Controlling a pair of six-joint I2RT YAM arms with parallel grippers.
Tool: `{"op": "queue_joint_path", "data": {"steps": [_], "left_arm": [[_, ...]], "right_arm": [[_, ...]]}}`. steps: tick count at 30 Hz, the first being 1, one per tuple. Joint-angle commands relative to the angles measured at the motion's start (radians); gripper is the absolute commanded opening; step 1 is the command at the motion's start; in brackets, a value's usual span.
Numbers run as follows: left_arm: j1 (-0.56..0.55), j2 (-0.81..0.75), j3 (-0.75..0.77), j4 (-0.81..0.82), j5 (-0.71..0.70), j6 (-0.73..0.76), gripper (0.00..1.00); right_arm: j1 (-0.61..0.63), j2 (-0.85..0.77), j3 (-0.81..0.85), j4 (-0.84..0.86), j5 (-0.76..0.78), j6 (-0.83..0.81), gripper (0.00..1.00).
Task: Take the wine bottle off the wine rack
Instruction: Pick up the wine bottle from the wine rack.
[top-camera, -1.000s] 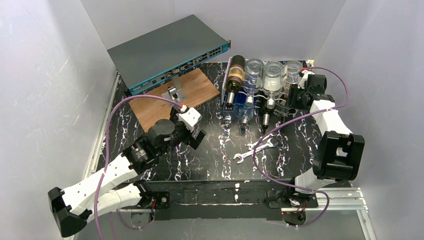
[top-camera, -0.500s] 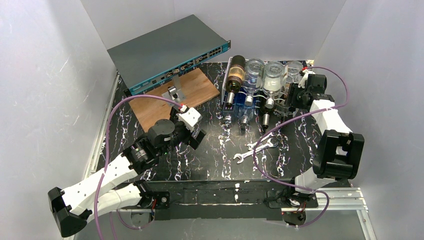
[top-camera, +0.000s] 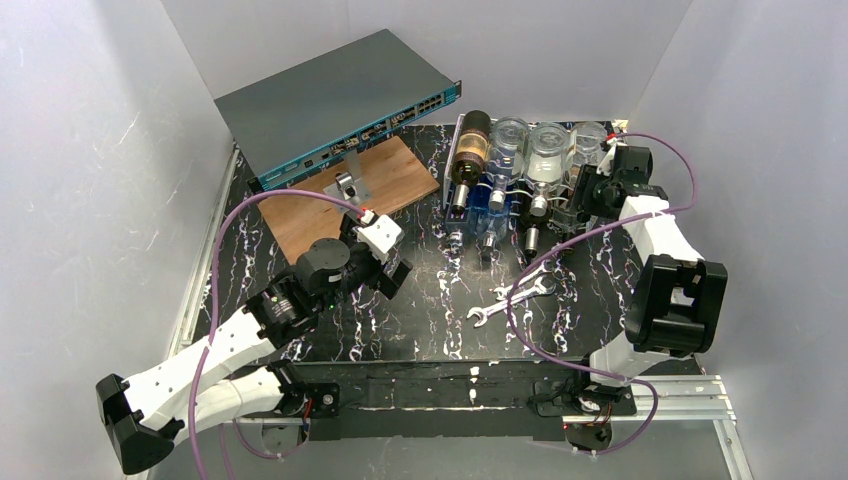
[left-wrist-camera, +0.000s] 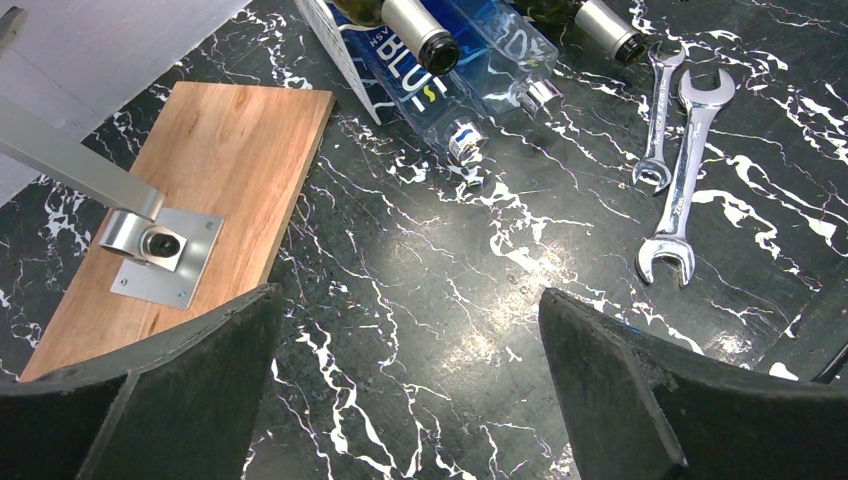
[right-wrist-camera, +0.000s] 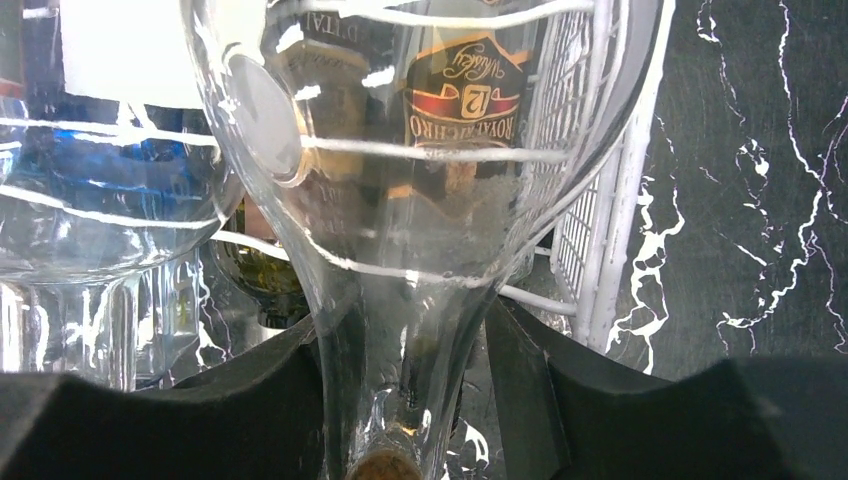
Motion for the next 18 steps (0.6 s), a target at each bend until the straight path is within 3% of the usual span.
{"op": "queue_joint_path", "data": {"steps": [1, 9, 18], "left_arm": [[0.001, -0.002, -0.006, 0.014, -0.018, 0.006, 0.99], [0.000, 0.000, -0.006, 0.012, -0.018, 0.006, 0.99], [0.000, -0.006, -0.006, 0.011, -0.020, 0.009, 0.99]], "right_arm": [[-0.010, 0.030, 0.072, 0.096, 0.033, 0.021, 0.59], [-0.010, 0.041, 0.086, 0.089, 0.042, 0.026, 0.54], [-0.010, -0.021, 0.053, 0.096, 0.066, 0.018, 0.11]]}}
